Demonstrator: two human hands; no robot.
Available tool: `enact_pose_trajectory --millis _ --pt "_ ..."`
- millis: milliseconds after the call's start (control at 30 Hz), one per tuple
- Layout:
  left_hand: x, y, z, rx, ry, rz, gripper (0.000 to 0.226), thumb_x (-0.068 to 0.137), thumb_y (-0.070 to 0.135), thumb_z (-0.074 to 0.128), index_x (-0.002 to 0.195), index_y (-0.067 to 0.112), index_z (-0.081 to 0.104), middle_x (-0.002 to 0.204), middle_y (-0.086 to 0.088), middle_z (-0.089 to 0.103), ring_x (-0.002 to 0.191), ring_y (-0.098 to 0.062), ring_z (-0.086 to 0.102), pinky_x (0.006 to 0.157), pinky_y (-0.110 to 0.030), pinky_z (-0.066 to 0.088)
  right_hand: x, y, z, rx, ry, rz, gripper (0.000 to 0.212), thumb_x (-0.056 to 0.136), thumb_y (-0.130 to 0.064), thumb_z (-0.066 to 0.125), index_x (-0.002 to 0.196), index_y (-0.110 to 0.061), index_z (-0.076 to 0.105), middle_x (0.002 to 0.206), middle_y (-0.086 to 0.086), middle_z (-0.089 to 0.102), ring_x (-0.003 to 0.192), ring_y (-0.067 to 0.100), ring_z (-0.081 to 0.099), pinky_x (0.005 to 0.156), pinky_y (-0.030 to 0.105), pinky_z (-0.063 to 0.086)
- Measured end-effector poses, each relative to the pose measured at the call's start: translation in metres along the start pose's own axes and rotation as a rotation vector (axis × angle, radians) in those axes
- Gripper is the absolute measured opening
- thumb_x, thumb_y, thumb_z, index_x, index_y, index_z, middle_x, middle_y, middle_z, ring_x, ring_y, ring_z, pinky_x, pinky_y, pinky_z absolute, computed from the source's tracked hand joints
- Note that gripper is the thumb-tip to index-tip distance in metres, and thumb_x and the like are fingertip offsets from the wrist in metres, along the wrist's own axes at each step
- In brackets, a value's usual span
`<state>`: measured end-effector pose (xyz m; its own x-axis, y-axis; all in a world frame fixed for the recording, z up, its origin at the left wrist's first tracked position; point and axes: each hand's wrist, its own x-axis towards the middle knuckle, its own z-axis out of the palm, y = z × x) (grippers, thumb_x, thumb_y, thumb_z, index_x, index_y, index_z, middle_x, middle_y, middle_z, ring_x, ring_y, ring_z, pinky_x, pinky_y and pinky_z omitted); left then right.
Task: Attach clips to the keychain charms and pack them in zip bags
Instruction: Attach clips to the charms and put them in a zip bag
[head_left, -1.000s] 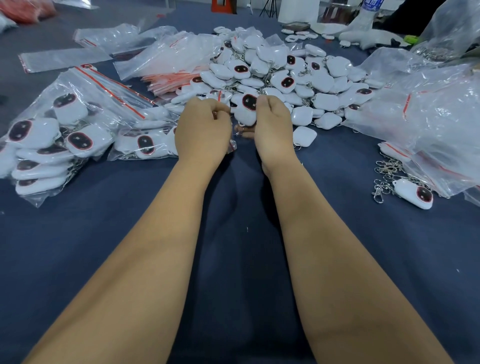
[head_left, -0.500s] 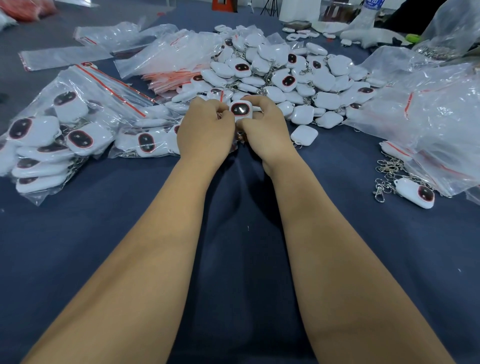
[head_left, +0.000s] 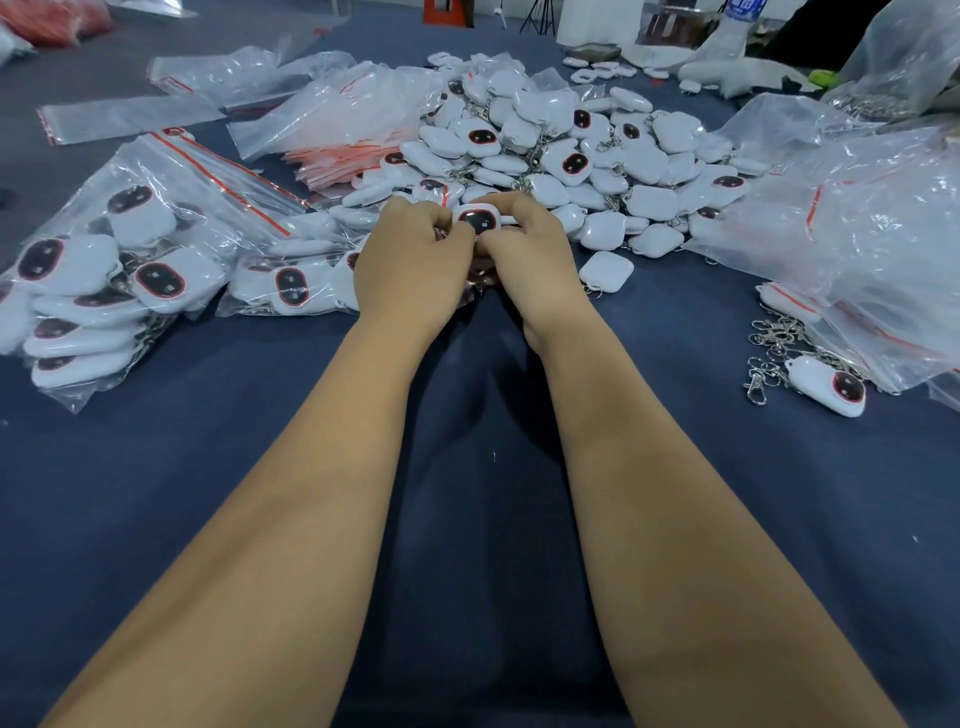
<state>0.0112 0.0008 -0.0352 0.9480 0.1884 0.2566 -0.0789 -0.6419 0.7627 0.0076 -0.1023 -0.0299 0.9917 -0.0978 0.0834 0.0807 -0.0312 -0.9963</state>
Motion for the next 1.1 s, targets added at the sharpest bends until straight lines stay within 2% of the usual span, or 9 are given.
enact_pose_trajectory --millis 67,167,300,433,567,700,800,1000,1100 --pt "-0.0003 -0.0004 0.0010 0.008 0.013 -0.001 0.025 0.092 0.037 0.049 0.095 0.024 0.070 0.109 -0.001 0.057 0.087 -0.017 0.050 0.071 -0.029 0.031 -0.0002 -0.0013 -0.0002 0.026 -0.013 0.010 0.028 0.085 0.005 0.051 0.088 -0.019 0.065 0.078 0.000 0.066 0.063 0.008 0.061 0.062 0.021 0.051" --pt "-0.0008 -0.0005 0.0010 0.005 0.019 0.005 0.024 0.091 0.035 0.049 0.095 0.023 0.069 0.108 0.001 0.056 0.086 -0.017 0.050 0.070 -0.029 0.031 -0.0010 -0.0019 -0.0013 0.044 -0.034 0.004 0.029 0.088 0.002 0.050 0.083 -0.021 0.066 0.077 -0.002 0.067 0.062 0.005 0.061 0.061 0.018 0.053" --pt "-0.0008 -0.0005 -0.0005 0.009 0.013 0.011 0.022 0.090 0.035 0.051 0.094 0.021 0.068 0.107 0.001 0.055 0.086 -0.017 0.050 0.069 -0.029 0.030 0.0010 0.0003 -0.0012 -0.020 -0.041 0.000 0.028 0.089 0.003 0.049 0.089 -0.021 0.064 0.087 0.006 0.064 0.072 0.014 0.059 0.069 0.024 0.051" --pt "-0.0021 0.0010 -0.0016 0.013 0.010 0.026 0.017 0.089 0.033 0.051 0.080 0.021 0.059 0.100 -0.001 0.054 0.081 -0.019 0.048 0.058 -0.030 0.026 0.0034 0.0026 -0.0014 -0.030 -0.051 0.004 0.034 0.091 0.006 0.047 0.089 -0.025 0.061 0.086 0.005 0.062 0.076 0.016 0.058 0.072 0.024 0.051" --pt "-0.0033 0.0024 -0.0024 0.005 0.013 0.030 0.016 0.089 0.032 0.051 0.081 0.021 0.058 0.098 0.000 0.052 0.081 -0.020 0.047 0.060 -0.031 0.026 0.0049 0.0041 -0.0014 -0.039 -0.064 0.001 0.034 0.089 0.008 0.046 0.089 -0.023 0.062 0.092 0.009 0.063 0.083 0.019 0.058 0.080 0.032 0.051" --pt "-0.0046 0.0028 -0.0014 0.001 0.015 0.021 0.021 0.089 0.033 0.050 0.091 0.017 0.064 0.102 -0.001 0.055 0.085 -0.020 0.050 0.068 -0.030 0.030 0.0058 0.0046 -0.0017 -0.034 -0.070 0.004 0.034 0.088 0.010 0.047 0.088 -0.021 0.062 0.089 0.010 0.063 0.080 0.019 0.057 0.077 0.031 0.049" --pt "-0.0044 0.0029 -0.0020 -0.001 0.015 0.020 0.024 0.088 0.032 0.050 0.095 0.016 0.065 0.104 -0.003 0.059 0.087 -0.022 0.052 0.069 -0.031 0.032 0.0063 0.0043 -0.0016 -0.029 -0.073 0.002 0.034 0.088 0.011 0.048 0.088 -0.020 0.062 0.089 0.011 0.063 0.079 0.019 0.058 0.076 0.029 0.049" --pt "-0.0043 0.0016 -0.0011 0.008 0.009 0.028 0.025 0.090 0.033 0.047 0.096 0.016 0.065 0.103 -0.003 0.060 0.085 -0.021 0.052 0.065 -0.031 0.031 0.0060 0.0052 -0.0008 -0.032 -0.043 -0.004 0.034 0.088 0.007 0.048 0.085 -0.024 0.064 0.088 0.007 0.063 0.079 0.018 0.058 0.078 0.032 0.051" --pt "-0.0043 0.0013 -0.0016 0.017 0.013 0.041 0.024 0.090 0.032 0.047 0.096 0.015 0.063 0.103 -0.002 0.058 0.085 -0.020 0.051 0.058 -0.030 0.029 0.0051 0.0047 -0.0005 -0.022 -0.045 -0.010 0.034 0.087 0.006 0.047 0.085 -0.023 0.065 0.084 0.003 0.063 0.075 0.015 0.058 0.074 0.027 0.051"
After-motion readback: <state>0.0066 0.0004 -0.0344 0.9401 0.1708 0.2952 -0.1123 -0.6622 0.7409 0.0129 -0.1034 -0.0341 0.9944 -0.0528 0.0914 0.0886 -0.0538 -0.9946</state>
